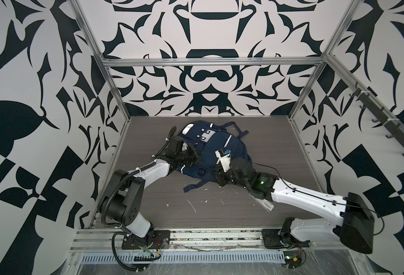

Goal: Pack the student bag

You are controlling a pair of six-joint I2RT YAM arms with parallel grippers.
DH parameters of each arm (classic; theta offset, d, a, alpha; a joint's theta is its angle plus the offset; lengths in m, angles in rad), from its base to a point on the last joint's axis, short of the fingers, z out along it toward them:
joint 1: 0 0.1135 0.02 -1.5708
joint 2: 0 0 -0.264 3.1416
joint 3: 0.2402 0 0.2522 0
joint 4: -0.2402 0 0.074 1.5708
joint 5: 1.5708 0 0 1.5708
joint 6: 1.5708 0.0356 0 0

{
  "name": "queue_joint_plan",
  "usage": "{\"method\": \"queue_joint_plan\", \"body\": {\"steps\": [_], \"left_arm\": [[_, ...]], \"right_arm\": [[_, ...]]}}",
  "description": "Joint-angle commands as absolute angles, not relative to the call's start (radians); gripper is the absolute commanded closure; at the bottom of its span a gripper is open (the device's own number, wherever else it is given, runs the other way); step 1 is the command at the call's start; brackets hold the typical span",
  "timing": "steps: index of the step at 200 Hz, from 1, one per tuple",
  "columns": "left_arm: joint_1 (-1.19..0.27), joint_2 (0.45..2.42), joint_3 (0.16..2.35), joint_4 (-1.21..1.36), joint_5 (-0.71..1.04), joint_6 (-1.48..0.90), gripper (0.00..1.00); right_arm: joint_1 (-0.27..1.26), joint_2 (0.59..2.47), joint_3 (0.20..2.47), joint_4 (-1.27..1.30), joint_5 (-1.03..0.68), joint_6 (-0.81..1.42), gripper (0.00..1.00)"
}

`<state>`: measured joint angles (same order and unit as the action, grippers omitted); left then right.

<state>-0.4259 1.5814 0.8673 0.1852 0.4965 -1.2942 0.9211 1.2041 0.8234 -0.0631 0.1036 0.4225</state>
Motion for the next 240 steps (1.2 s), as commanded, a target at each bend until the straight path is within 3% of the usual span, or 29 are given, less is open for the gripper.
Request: {"method": "queue_joint_plan", "body": {"steps": [1, 45, 66, 84, 174, 240], "left_arm": [[-0.426, 1.548, 0.876, 0.268, 0.519, -1.311, 1.0], [-0.428, 1.56, 0.876, 0.281, 0.523, -1.312, 1.0], [-0.428, 1.567, 0.876, 0.283, 0.531, -1.314, 1.0], [-0.428, 1.572, 0.877, 0.288, 0.538, -1.316, 1.0], [-0.428, 1.578, 0.868, 0.331, 0.551, -1.34, 1.0], [-0.429, 1.584, 0.882, 0.328, 0.557, -1.345, 1.0]], "right_arm": [[0.905, 1.16, 0.795, -0.195, 0.178, 0.445, 0.49], [0.879, 1.175, 0.777, -0.225, 0.173, 0.453, 0.47], [0.859, 1.222, 0.789, -0.179, 0.172, 0.464, 0.61], [0.841, 1.276, 0.815, -0.139, 0.157, 0.467, 0.66], [0.829, 1.401, 0.888, -0.002, 0.019, 0.383, 0.59], [0.813, 1.499, 0.974, -0.078, 0.089, 0.424, 0.61]]}}
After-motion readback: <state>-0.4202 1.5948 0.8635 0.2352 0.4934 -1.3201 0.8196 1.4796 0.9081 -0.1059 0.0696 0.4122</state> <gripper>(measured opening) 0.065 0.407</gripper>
